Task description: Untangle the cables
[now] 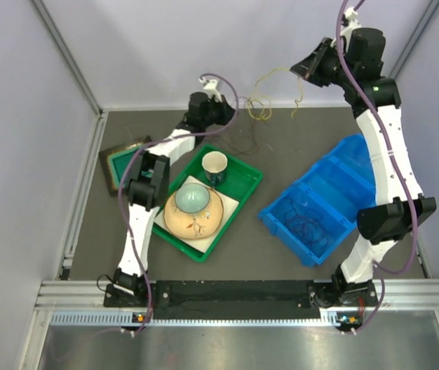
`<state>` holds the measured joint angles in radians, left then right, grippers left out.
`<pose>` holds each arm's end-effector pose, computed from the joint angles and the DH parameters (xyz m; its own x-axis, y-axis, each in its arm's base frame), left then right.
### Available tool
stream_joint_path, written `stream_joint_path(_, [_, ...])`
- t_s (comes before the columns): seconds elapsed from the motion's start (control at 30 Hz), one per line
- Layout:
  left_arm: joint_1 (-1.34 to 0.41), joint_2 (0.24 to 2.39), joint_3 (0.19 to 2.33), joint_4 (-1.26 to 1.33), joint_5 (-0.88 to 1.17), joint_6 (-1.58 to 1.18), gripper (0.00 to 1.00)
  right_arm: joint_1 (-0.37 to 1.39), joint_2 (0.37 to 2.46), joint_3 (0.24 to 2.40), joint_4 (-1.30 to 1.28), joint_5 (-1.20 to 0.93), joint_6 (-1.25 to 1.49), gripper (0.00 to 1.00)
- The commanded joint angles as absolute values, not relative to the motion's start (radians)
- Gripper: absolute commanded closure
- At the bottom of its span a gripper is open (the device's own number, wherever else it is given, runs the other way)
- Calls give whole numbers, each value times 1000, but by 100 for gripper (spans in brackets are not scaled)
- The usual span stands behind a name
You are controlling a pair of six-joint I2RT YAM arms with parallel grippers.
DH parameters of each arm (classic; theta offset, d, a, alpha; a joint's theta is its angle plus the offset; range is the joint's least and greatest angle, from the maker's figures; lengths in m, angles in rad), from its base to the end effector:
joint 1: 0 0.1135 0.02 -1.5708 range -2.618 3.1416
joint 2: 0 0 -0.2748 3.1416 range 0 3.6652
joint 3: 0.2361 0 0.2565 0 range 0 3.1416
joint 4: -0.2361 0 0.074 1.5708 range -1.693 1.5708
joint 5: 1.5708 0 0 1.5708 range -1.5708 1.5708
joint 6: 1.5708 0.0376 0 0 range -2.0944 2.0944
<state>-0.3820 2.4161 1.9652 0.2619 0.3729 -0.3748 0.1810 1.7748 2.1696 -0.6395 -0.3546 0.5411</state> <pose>0.5361 -0.2301 0.2207 -0.4109 -0.2023 -0.8890 0.5682 0.7057 -0.4233 0.3801 0.0828 0.5074 -0.4619 0.4065 -0.7883 -0.3060 0.7612 0.5718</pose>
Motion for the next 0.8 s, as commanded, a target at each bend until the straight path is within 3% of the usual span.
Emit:
stream_joint_path(0.0, [-285,2295,1892,416,322,-508,100,181,1629,2163,-595,-250,494,100])
stream_joint_path(0.3, [-204,2342,1894,364,296,-606,100,178,1496,2219,-597,-66,416,100])
stream_joint_path(0.67, [-225,2373,1948,350,457,-624,100,150,1581,2286,-614,-120,445,100])
stream_joint_path(0.77, [-232,2390,1994,311,514,-603,44,150,1615,2301,-612,-175,478,100])
